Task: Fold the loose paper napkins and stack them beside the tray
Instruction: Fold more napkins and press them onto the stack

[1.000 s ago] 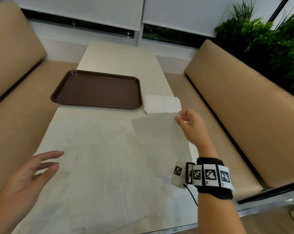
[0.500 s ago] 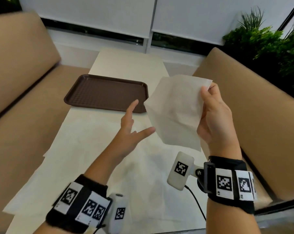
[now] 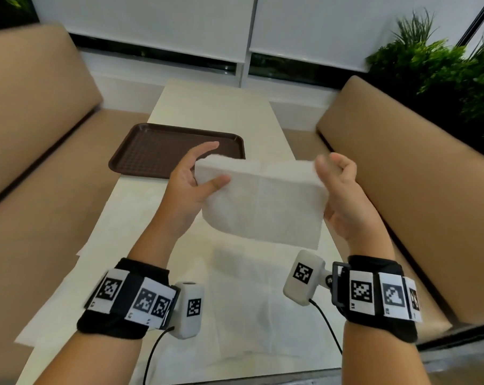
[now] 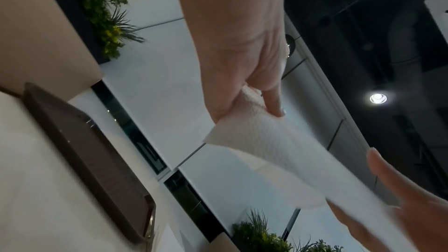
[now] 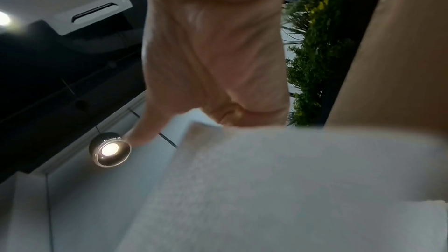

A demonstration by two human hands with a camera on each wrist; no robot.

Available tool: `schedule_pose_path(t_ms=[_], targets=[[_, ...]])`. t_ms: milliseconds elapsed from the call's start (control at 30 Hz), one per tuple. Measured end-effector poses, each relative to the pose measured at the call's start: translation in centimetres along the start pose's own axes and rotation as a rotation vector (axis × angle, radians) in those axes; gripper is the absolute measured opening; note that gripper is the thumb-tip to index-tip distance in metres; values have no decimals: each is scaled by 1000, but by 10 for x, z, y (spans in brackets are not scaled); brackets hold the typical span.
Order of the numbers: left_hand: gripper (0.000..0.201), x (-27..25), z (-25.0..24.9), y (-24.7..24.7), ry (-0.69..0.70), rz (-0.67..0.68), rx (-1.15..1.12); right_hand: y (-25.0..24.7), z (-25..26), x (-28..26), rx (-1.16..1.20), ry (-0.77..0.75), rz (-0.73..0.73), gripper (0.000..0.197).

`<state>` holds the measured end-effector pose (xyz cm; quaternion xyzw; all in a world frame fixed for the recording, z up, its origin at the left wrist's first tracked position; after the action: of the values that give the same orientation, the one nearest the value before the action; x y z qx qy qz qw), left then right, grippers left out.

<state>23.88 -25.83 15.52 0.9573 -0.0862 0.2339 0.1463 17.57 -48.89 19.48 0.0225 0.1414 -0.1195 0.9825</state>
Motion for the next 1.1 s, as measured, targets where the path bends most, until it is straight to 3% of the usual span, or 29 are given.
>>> schedule_pose_path(t_ms=[100,233,300,400,467,600,667,767,833,967,1033,1100], targets=[[38,4,-4,-6,58,8,157,-1,0,-1,-124,-92,35,83],[16,8,-12,-10,102,13,304,-3,1,3,-239,-165,-27,28],[11,10,-17,-11,118,19,372,-7,-2,5,-304,-153,-70,11],[11,11,-26,-10,179,67,509,-13,-4,7,-479,-182,-205,12],[15,12,-34,-4,264,133,639,-8,2,-2,-651,-280,-271,18],[5,14,-49,22,399,328,845,42,13,-17,-832,-504,27,22],[6,16,-56,33,453,426,932,61,14,-12,-922,-582,78,30],[15,22,-60,38,463,509,957,63,17,-1,-884,-612,77,26],[13,28,-62,35,419,484,872,51,16,5,-815,-573,75,22],[11,36,-56,23,308,383,689,12,-2,24,-688,-356,86,19],[10,37,-38,16,229,364,601,-9,-22,37,-615,-259,112,8],[14,41,-9,9,121,356,552,-26,-41,54,-529,-178,132,13]])
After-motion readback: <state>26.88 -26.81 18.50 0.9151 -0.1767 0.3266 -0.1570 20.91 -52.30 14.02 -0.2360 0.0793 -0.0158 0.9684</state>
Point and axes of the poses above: each hand's wrist, its own x-axis towards the middle knuckle, its own y-axis out of the palm, z = x × y, the point moved 5 cm from there along x, towards the middle knuckle, and after that the axes turned 15 degrees about y, right-handed, at the moved point
